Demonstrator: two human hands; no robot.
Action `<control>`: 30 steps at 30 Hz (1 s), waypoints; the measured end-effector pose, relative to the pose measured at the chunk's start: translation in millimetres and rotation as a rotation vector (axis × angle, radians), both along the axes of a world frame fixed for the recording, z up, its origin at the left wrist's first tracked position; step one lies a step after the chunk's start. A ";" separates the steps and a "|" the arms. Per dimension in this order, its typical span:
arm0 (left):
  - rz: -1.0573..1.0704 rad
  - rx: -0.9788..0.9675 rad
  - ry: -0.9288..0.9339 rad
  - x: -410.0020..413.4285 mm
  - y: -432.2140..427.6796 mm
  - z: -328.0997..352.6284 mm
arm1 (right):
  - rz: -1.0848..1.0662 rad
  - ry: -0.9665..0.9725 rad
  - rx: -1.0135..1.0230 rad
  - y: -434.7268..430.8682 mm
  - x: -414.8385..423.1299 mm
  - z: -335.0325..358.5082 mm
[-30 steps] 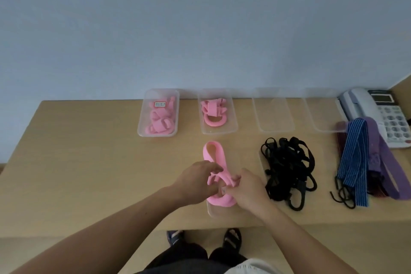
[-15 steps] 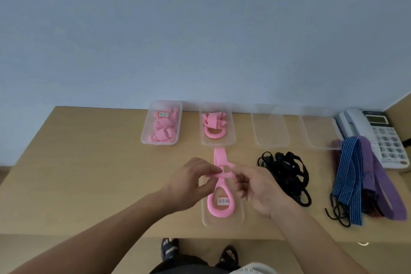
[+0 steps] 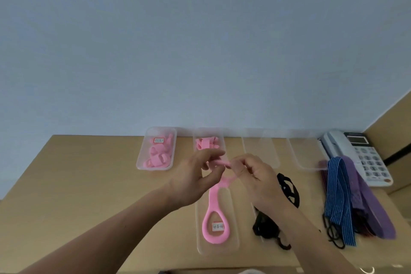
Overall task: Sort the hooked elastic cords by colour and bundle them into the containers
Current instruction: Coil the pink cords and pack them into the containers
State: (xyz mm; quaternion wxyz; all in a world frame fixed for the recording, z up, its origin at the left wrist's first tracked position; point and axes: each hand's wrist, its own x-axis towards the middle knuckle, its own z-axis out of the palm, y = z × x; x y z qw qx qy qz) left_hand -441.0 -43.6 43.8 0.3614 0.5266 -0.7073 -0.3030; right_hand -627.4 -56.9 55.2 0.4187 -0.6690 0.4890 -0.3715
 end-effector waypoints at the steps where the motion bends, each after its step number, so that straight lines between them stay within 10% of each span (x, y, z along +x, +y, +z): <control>1: -0.021 0.039 -0.010 1.2 -0.1 0.3 | 0.006 -0.065 0.055 0.7 0.9 2.6; 10: -0.080 0.356 0.377 3.1 0.3 12.6 | 0.023 -0.159 0.079 2.4 0.6 2.8; 30: -0.040 0.405 0.556 -4.2 -15.2 20.0 | -0.111 0.116 -0.475 -3.5 8.0 -9.7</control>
